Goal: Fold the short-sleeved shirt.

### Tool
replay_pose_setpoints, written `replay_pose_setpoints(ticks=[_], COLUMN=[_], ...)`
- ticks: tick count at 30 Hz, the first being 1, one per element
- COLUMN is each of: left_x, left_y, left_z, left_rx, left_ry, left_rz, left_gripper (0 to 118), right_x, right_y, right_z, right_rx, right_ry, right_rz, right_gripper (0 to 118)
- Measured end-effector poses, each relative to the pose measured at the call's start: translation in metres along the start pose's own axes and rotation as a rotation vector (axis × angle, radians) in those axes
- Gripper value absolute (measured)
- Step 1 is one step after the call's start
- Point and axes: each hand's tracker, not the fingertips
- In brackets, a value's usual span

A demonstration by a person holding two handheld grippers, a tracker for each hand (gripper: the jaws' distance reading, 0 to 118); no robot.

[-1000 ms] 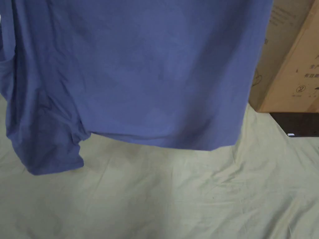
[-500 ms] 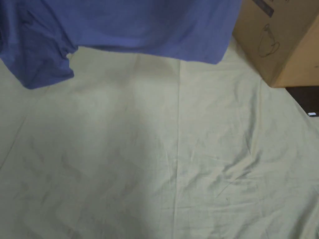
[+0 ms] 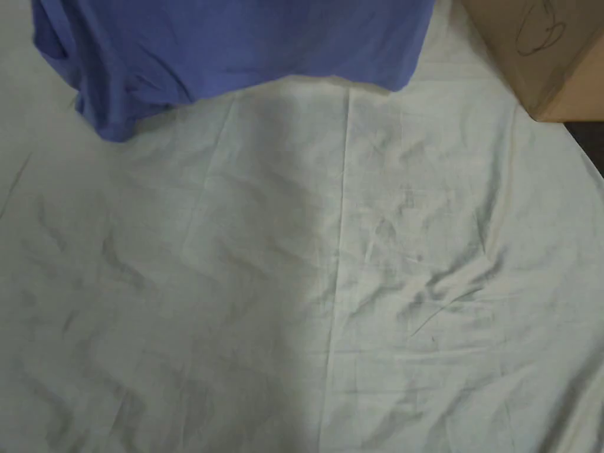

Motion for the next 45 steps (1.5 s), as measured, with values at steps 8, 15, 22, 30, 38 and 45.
replay_pose_setpoints(ticks=[8,15,22,30,38,45], left_x=[-0.016,-0.039,-0.072,-0.105,-0.117,-0.115], left_y=[-0.108,-0.200,-0.306,-0.351,-0.367,-0.370], left_z=[0.047,0.140,0.243,0.328,0.387,0.397], left_rx=[-0.203,-0.331,-0.524,-0.605,-0.706,-0.762], left_ry=[-0.134,-0.240,-0.221,-0.116,-0.101,-0.081], left_rz=[-0.170,-0.222,-0.162,-0.056,-0.005,0.011], left_gripper=[2,2,2,2,2,21], right_x=[0.046,0.085,0.111,0.127,0.134,0.140], right_y=[-0.141,-0.270,-0.363,-0.401,-0.426,-0.424], right_z=[0.006,0.070,0.148,0.221,0.274,0.288], right_rx=[-0.242,-0.406,-0.527,-0.512,-0.546,-0.536], right_ry=[0.021,0.039,0.042,0.062,0.055,-0.003], right_rz=[-0.041,-0.104,-0.193,-0.240,-0.121,-0.104], right_gripper=[8,8,8,8,8,34])
